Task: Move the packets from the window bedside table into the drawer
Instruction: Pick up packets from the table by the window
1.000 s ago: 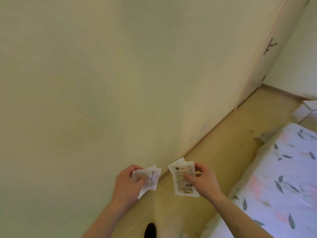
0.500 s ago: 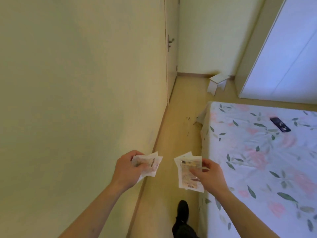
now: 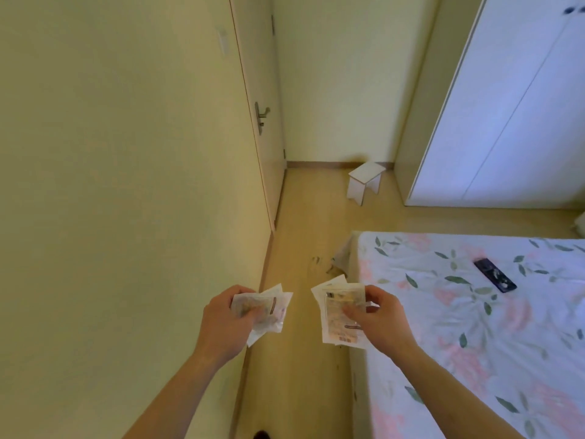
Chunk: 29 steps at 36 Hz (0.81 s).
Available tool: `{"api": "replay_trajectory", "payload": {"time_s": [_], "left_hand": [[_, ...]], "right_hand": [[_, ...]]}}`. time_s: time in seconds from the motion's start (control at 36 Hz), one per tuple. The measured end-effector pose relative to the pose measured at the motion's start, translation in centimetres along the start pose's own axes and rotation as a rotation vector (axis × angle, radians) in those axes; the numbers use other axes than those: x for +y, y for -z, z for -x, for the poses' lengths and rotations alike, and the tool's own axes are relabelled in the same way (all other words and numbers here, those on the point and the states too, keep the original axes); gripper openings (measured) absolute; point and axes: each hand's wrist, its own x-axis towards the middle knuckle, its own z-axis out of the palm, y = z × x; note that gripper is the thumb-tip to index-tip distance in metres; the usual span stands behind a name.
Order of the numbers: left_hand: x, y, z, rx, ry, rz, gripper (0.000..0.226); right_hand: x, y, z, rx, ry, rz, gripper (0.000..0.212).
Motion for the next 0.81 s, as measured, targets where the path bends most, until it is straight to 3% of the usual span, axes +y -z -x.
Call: {"api": "replay_trajectory", "payload": {"time_s": [0.42,0.81], "left_hand": [[6.5,-3.4,-31.2,-0.188,-0.104,-0.007,0.015],[19.1,-16.4,-58.4,-0.43,-0.342,-0.075,0.017]], "right_hand": [[-7.1,0.9,-25.4,0.169,-0.032,-0.048,0.017],[-8.1,8.1,-46.5,0.452,-0.169,-0.164,0.02]]}}
